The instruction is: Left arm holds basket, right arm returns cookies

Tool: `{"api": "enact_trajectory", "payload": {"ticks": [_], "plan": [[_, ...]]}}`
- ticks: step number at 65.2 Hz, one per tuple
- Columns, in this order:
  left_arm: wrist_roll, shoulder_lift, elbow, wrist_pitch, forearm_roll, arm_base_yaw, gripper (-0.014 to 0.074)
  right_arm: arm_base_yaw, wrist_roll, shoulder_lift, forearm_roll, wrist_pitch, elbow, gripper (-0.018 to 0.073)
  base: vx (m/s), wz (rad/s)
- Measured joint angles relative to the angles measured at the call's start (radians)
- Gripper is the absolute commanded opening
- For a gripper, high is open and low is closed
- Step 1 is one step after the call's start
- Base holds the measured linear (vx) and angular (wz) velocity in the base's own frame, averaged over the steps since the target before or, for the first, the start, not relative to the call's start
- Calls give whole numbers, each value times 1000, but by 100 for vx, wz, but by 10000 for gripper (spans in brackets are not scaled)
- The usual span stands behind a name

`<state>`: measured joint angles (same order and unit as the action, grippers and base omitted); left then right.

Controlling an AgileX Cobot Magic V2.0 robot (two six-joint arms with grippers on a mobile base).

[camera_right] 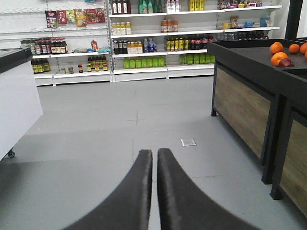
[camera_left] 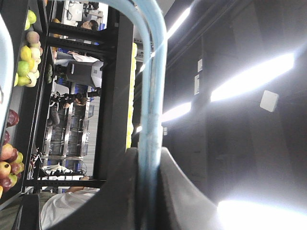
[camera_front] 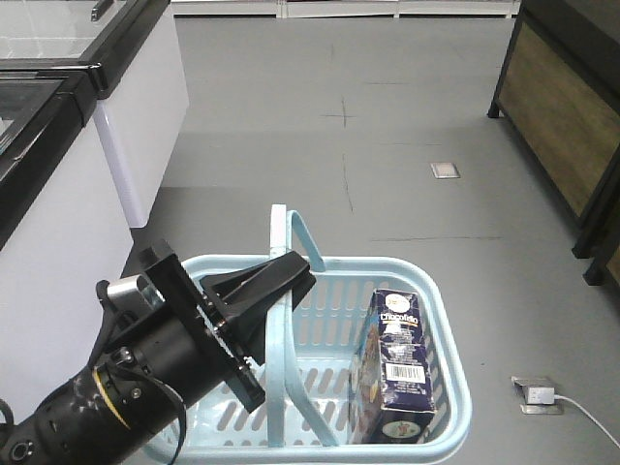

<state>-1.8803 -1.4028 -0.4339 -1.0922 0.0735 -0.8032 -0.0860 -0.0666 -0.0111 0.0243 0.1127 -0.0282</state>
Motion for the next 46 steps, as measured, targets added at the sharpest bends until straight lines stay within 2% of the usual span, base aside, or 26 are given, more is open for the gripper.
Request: {"api": "enact_trajectory", "payload": {"ticks": [46], "plan": [[4,0,0,-1,-7,0,-3,0,0,0,0,0,0,-6,0,0]]}}
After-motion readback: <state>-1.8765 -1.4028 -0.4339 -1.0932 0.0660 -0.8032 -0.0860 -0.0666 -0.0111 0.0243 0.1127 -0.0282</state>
